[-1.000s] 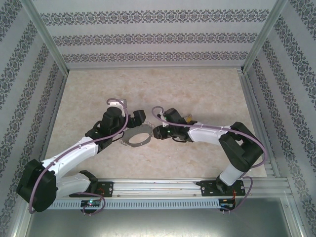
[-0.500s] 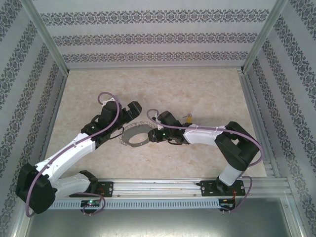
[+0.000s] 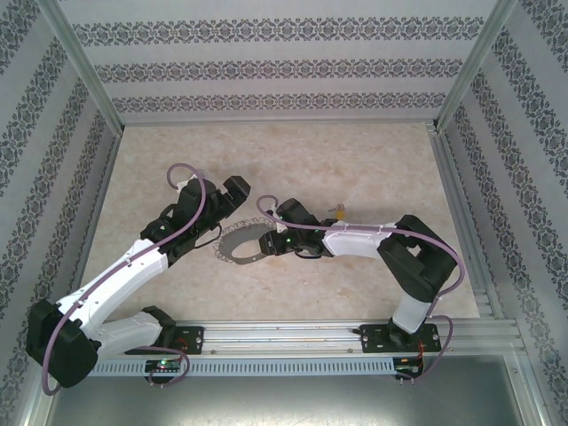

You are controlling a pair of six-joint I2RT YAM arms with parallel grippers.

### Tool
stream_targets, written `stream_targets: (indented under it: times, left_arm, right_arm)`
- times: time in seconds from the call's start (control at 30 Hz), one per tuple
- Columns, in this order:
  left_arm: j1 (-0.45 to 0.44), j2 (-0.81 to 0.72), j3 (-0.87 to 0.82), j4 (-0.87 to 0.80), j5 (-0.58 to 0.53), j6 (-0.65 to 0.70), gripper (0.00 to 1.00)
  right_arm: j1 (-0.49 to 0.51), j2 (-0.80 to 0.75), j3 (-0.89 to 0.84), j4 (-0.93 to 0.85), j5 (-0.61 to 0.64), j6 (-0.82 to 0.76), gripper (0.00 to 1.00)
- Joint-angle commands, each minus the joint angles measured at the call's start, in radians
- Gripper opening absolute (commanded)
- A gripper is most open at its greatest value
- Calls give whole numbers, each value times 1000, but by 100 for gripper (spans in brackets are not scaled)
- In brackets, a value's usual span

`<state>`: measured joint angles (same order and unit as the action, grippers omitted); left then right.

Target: Put the keys on the keyring

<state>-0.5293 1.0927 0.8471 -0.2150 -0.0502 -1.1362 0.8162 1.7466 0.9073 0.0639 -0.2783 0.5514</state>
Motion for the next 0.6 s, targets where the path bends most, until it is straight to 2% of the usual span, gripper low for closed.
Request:
stream_targets:
  times: [0.0,0.57]
  left_arm:
    - [-10,-4,35,-35,-16,-29,100]
    - [-11,-8,28,-11,-5,-33,100]
  right_arm:
    - [8,21,35,-6,6,-2,36]
    - [2,47,48,-39,45,-23,36]
